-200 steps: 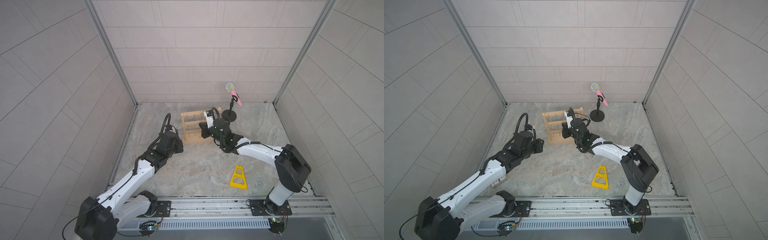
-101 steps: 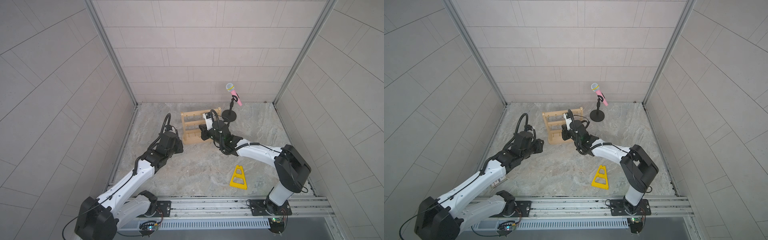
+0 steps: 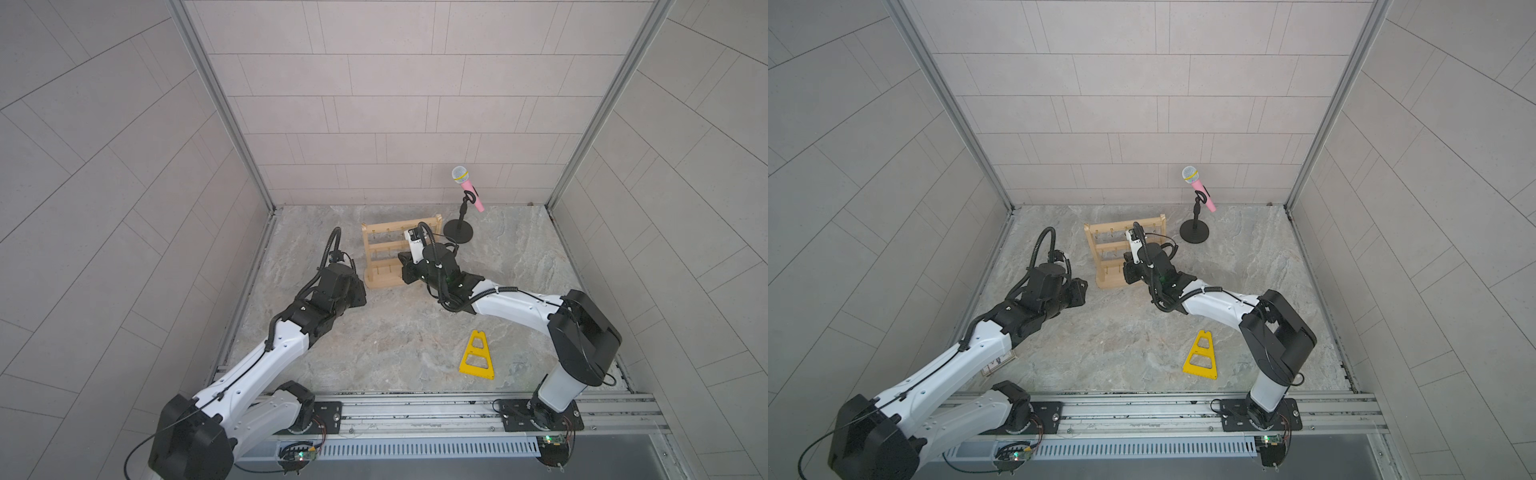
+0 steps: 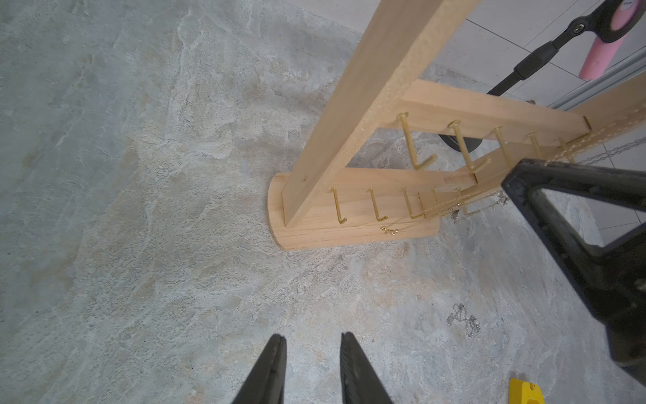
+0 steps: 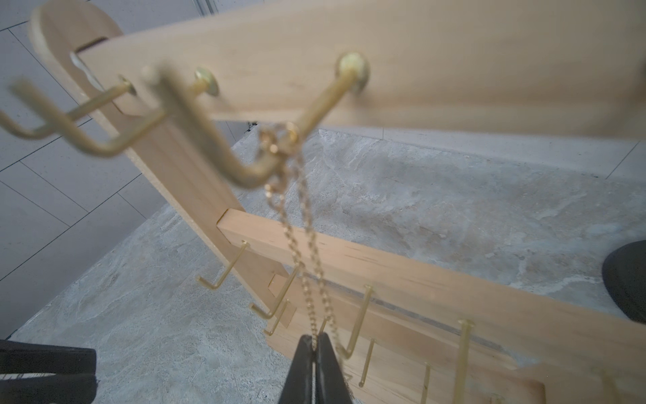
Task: Hang the necklace on the jewelry display stand
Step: Hang the necklace on the stand.
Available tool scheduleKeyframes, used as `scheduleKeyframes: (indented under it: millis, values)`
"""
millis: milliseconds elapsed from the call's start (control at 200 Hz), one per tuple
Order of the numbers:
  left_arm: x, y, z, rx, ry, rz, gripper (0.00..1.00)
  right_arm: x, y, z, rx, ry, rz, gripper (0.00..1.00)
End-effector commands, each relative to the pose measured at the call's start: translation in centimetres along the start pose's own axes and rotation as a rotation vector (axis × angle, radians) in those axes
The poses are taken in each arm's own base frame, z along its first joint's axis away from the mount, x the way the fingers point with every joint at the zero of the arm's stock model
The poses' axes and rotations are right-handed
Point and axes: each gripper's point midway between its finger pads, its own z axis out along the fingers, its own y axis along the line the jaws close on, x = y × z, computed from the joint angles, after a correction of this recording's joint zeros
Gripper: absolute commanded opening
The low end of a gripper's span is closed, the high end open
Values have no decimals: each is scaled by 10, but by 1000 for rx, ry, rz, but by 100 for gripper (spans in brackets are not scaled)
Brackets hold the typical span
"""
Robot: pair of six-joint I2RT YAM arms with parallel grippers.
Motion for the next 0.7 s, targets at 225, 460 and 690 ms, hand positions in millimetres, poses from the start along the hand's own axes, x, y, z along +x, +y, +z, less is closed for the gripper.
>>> scheduleKeyframes:
  millis: [225,460,690]
  values:
    - [-3,4,-2,-5,-23,-17,31,-8,-1,2,17,-20,-4,10]
    - [-3,4,-2,-4,-22,-17,32,-10,-2,2,19,-23,-3,11]
    - [-3,4,-1,-2,-22,-19,32,-8,-2,3,20,-17,-6,13]
